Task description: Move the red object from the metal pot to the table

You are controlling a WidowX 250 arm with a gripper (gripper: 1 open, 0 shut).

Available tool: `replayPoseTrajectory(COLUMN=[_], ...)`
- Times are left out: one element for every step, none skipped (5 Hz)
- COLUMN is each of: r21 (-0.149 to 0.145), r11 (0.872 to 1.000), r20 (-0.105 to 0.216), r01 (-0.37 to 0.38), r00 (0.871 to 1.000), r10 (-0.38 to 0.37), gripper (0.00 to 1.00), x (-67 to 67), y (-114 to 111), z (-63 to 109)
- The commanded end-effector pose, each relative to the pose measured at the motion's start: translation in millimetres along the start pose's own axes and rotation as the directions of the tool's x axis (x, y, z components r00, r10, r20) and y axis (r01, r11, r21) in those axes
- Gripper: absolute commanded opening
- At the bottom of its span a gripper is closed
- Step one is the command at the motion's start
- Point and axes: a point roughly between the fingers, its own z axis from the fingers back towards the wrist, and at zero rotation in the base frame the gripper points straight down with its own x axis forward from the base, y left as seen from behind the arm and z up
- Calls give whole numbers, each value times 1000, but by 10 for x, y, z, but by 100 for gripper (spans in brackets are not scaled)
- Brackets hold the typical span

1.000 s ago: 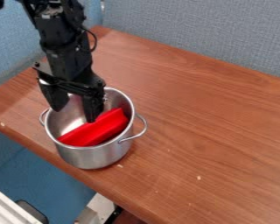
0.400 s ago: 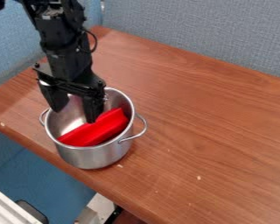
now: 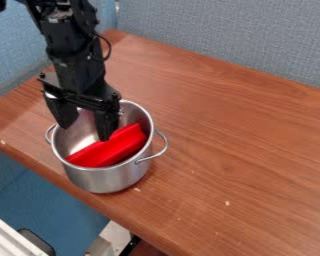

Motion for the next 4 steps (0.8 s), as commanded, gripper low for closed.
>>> replayPoseTrajectory(r21=[12, 12, 12, 12], r11=[1000, 1000, 1000, 1000], r20=[28, 27, 26, 25], r01=[-19, -22, -24, -27], r00=[999, 999, 999, 999], r10=[18, 22, 24, 27], gripper=[100, 100, 100, 100], x=[66, 68, 70, 71], y=[68, 71, 74, 77], z=[69, 69, 68, 67])
